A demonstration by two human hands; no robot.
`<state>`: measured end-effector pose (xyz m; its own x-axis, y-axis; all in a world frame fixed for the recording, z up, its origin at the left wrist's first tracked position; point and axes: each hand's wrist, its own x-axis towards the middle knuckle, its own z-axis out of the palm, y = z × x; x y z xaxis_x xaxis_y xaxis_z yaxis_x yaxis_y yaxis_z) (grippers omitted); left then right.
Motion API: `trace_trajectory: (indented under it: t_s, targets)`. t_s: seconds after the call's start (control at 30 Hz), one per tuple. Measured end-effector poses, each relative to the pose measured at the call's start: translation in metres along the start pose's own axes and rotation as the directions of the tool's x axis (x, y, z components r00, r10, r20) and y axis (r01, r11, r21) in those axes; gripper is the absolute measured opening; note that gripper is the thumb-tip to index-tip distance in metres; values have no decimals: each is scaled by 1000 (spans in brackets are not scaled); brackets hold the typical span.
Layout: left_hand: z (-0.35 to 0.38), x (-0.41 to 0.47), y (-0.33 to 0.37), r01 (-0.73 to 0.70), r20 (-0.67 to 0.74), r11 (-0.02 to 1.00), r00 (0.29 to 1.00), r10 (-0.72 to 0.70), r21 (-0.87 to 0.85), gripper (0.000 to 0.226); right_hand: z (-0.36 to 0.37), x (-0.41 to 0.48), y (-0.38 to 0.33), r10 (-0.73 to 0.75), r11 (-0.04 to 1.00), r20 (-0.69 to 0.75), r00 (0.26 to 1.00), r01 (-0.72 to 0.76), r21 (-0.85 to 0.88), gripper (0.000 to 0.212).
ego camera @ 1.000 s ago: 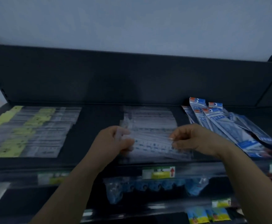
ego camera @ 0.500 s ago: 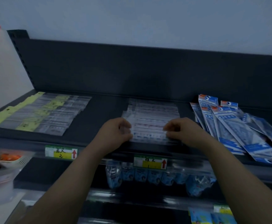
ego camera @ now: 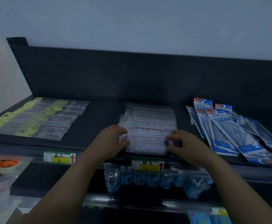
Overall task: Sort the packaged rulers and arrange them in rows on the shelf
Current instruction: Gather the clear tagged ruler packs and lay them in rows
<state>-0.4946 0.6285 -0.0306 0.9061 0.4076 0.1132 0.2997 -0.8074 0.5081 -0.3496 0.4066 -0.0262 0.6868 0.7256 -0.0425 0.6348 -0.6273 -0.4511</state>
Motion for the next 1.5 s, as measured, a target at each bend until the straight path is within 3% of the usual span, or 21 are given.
trace_trajectory:
  t_s: [0.13,0.2,0.37,0.5,0.6,0.77,0.93,1.03,1.27,1.37,1.5]
  targets:
    - [3,16,2,59,-23,990,998,-63,-127,66,-4,10,5,125,982,-187,974,-95,160,59]
    - [10,27,2,110,92,981,991,-96,-162,77,-3,18,0,186,953,-142,972,-143,266,67]
    - [30,37,-2,87,256,996,963,-84,0,78,9,21,-5,163,928,39,986,-167,333,72]
    - [17,45,-7,123,172,977,981,-93,-172,69,-5,34,6,213,911,-30,977,-188,366,56]
    - [4,68,-7,180,92,976,981,-169,-123,68,-12,54,13,241,914,-90,966,-195,357,56]
    - [23,94,-7,133,164,991,978,-128,-18,63,0,85,12,266,899,-108,958,-206,386,46]
    - [24,106,-10,143,188,990,972,-137,-15,69,4,104,23,296,888,-157,942,-211,408,23]
    - [14,132,-8,173,152,985,973,-171,-1,71,-5,119,27,337,893,-193,922,-247,377,18]
    - [33,160,-10,109,173,992,978,-118,59,71,-4,137,11,283,927,-172,944,-223,300,44]
    - [22,153,-9,93,98,994,990,-98,54,69,-2,128,13,188,977,-211,959,-160,143,63]
    - [5,134,6,-61,-31,970,997,70,237,63,-9,106,9,61,990,-366,928,-104,-97,62]
